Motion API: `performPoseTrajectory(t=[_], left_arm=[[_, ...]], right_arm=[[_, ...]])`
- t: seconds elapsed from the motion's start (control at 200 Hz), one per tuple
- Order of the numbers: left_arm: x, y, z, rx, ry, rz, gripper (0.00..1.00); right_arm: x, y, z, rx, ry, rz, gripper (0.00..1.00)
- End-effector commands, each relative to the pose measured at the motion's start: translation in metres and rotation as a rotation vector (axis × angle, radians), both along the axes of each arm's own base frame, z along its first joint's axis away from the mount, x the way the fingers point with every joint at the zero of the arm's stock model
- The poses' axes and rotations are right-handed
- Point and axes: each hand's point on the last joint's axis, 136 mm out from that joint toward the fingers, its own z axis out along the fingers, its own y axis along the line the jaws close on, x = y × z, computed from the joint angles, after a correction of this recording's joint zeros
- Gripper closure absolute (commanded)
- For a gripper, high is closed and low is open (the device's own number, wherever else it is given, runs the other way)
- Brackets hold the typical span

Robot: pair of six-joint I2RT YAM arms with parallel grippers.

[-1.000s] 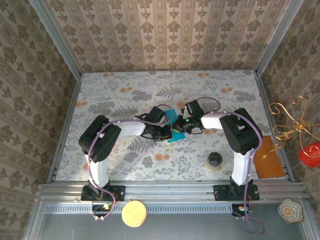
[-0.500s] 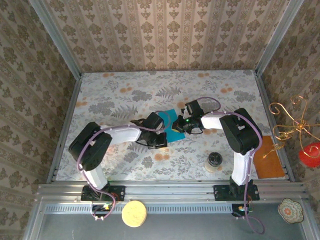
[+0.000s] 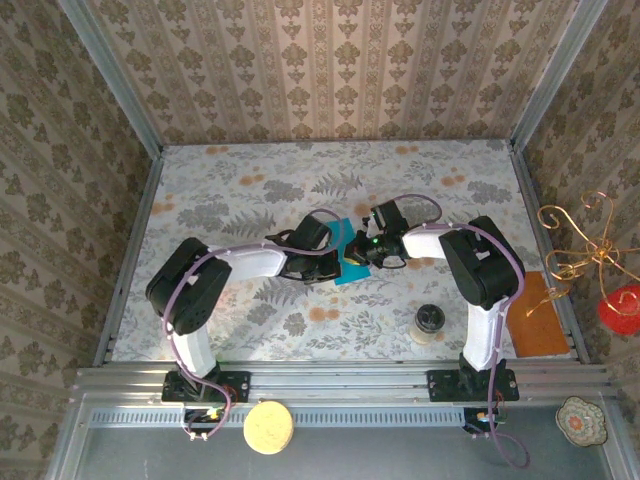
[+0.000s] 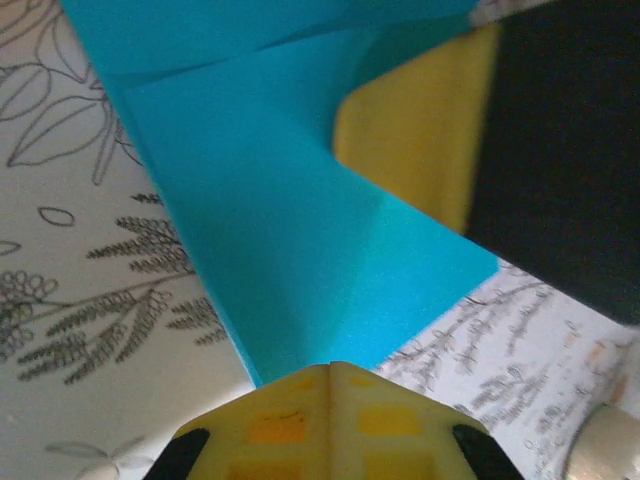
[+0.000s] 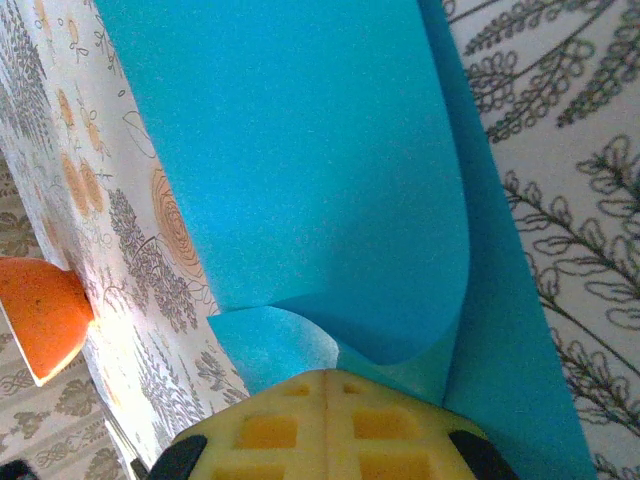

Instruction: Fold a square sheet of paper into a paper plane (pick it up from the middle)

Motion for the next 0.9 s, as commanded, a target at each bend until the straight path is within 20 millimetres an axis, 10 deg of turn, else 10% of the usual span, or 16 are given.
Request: performPoseTrajectory(t=[0.0, 0.2, 0.545, 0.895], left_arm=[[0.018, -0.009, 0.008, -0.018, -0.039, 0.028, 1.0], [0.01, 0.006, -0.016, 0.061, 0.02, 0.069, 1.0], [-0.016, 0.021, -0.041, 0.112, 0.11, 0.1, 1.0], [-0.016, 0.02, -0.04, 0.108, 0.108, 0.092, 1.0]], right_arm=[[-0.033, -0.035, -0.058, -0.17, 0.181, -0.068, 0.95], [-0.029, -0.031, -0.048, -0.141, 0.162, -0.052, 0.95], [-0.013, -0.006, 0.025, -0.029, 0.021, 0.093, 0.92], [-0.032, 0.008, 0.01, -0.027, 0.054, 0.144, 0.92]])
